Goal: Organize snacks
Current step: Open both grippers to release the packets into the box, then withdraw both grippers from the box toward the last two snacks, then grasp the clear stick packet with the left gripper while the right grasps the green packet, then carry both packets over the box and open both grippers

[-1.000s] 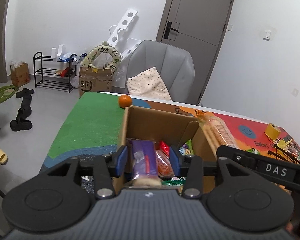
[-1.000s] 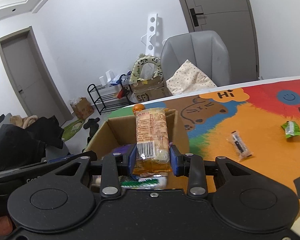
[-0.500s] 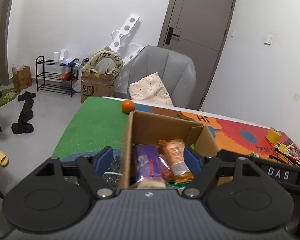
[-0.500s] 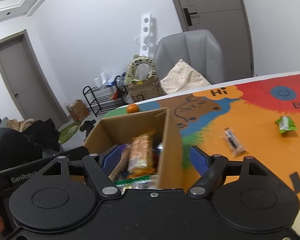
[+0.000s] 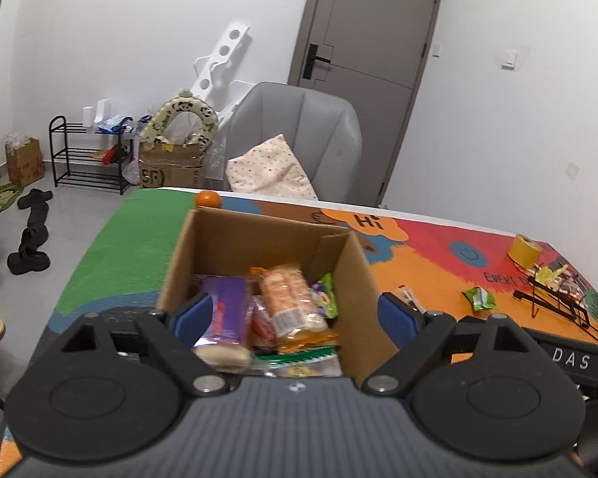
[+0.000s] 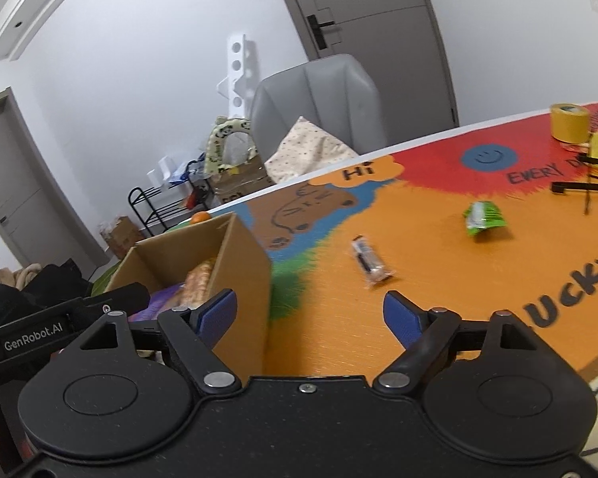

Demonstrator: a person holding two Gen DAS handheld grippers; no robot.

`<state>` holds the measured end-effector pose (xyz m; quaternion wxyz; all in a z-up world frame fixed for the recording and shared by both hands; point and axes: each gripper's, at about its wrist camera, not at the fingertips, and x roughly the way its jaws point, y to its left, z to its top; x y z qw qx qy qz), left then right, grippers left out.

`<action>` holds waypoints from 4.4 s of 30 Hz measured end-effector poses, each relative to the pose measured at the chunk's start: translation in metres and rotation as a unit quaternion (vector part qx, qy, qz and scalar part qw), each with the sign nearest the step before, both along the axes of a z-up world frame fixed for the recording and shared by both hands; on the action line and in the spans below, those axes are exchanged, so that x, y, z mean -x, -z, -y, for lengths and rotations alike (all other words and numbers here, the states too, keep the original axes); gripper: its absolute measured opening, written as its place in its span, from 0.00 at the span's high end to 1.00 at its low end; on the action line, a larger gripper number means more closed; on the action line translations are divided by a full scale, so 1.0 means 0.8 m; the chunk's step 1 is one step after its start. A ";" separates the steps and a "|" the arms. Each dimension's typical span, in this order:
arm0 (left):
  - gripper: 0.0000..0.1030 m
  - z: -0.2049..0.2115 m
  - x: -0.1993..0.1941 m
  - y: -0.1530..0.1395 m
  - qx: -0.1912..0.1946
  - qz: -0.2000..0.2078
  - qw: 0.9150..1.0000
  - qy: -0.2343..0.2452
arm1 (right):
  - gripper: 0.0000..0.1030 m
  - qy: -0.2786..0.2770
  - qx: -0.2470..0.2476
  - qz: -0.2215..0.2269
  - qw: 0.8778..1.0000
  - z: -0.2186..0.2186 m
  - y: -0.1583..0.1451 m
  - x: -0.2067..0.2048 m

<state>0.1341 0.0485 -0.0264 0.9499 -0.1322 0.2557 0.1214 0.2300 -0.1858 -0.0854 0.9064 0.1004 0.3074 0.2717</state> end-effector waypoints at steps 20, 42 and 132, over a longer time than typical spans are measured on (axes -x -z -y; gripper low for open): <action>0.09 0.086 -0.041 0.002 -0.012 -0.024 0.998 0.064 | 0.00 0.040 -0.004 -0.007 0.999 0.087 0.003 -0.015; 0.10 0.157 -0.090 0.012 -0.023 -0.048 0.994 0.099 | 0.09 0.069 -0.030 -0.021 0.997 0.158 0.025 -0.054; 0.84 0.134 -0.065 0.027 -0.002 -0.011 0.997 0.080 | 0.71 0.090 -0.048 -0.024 0.994 0.091 0.031 -0.021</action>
